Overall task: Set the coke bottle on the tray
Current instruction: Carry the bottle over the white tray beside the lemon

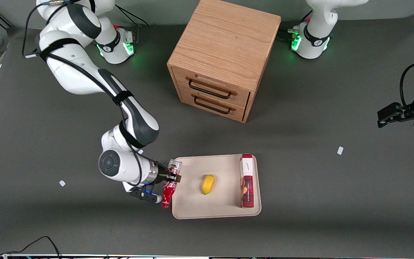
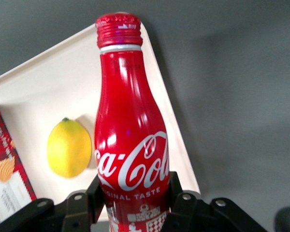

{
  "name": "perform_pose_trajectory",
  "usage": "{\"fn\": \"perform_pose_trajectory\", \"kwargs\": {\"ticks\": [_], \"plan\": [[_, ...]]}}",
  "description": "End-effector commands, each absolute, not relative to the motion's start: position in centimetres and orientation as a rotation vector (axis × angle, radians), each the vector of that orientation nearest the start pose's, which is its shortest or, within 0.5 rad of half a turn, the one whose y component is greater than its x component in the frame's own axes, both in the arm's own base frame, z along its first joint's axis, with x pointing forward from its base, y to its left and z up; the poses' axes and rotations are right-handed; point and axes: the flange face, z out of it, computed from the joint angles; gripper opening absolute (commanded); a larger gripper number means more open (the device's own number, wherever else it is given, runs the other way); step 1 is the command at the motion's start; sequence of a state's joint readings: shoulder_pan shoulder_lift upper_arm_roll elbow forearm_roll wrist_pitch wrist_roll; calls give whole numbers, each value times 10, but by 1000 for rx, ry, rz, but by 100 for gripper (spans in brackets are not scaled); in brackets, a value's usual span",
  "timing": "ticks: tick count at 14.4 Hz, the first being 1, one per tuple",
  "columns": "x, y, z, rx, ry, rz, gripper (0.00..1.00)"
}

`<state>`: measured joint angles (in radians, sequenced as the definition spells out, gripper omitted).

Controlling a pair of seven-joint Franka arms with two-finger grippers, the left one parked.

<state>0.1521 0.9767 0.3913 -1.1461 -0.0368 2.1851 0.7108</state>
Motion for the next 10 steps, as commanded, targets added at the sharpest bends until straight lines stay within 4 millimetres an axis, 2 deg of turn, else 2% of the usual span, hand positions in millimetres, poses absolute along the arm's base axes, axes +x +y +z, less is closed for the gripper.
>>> {"fn": "perform_pose_trajectory", "kwargs": {"ticks": [1,3,6,7,9,10], "plan": [[718,323,228,-2759,536,47,0],[718,326,209,-2746,543,29,0],[714,335,196,-2756,542,9,0],[713,335,191,-2756,559,8,3],[713,335,189,-2764,554,5,18],[713,335,189,-2765,553,4,61]]}}
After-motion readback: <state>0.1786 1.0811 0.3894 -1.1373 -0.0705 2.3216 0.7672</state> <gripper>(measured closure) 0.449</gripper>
